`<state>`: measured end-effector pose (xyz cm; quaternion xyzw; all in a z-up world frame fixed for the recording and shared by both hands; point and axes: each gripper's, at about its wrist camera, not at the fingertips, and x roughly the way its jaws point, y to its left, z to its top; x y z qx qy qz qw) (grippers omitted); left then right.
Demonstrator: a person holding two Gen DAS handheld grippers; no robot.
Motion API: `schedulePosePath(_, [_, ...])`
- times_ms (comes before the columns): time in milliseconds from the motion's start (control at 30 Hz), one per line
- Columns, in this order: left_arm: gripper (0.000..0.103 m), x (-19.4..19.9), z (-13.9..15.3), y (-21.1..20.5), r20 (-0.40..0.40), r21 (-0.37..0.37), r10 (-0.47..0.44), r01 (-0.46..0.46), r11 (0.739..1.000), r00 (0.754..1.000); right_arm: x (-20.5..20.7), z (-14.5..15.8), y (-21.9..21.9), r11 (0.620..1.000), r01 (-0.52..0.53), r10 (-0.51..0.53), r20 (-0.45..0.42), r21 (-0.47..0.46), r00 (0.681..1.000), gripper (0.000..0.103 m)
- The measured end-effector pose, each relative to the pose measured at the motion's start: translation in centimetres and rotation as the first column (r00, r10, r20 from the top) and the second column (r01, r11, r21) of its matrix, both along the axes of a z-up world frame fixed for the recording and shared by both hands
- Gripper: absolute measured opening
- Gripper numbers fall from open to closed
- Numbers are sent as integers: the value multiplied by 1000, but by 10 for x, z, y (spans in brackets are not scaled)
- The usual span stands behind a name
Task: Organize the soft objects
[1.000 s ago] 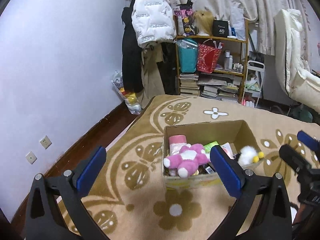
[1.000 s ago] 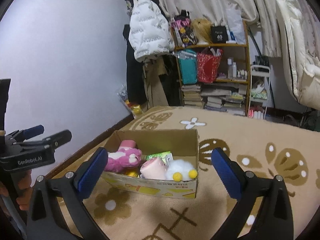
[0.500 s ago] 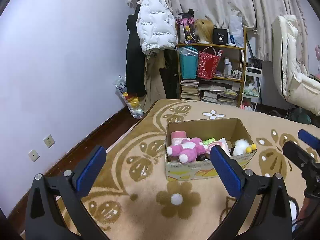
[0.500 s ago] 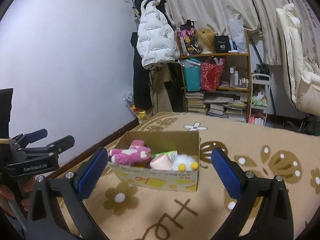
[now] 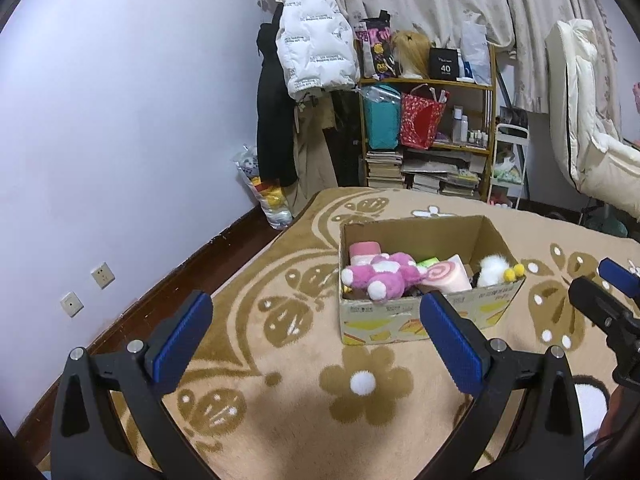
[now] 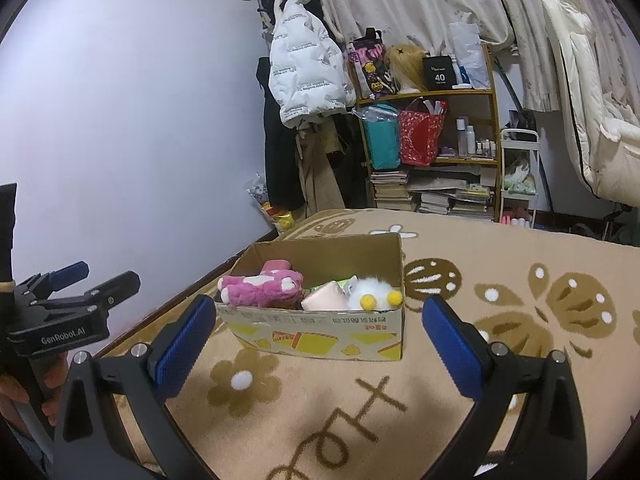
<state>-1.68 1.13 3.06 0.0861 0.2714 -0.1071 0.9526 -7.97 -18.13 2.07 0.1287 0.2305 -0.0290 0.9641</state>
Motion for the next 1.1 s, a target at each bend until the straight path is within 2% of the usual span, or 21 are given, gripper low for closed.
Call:
schedulePosePath(233, [102, 1, -11, -8, -15, 34, -28, 29, 999, 999, 0, -6, -4, 1000, 10, -10, -1, 19, 1000, 103])
schedulePosePath(467, [102, 2, -8, -11, 5, 15, -32, 32, 999, 999, -1, -9, -3, 1000, 8, -8, -2, 14, 1000, 103])
schedulePosePath(1100, [102, 8, -14, -11, 5, 39, -32, 32, 999, 999, 1, -12, -2, 1000, 8, -8, -23, 8, 1000, 103])
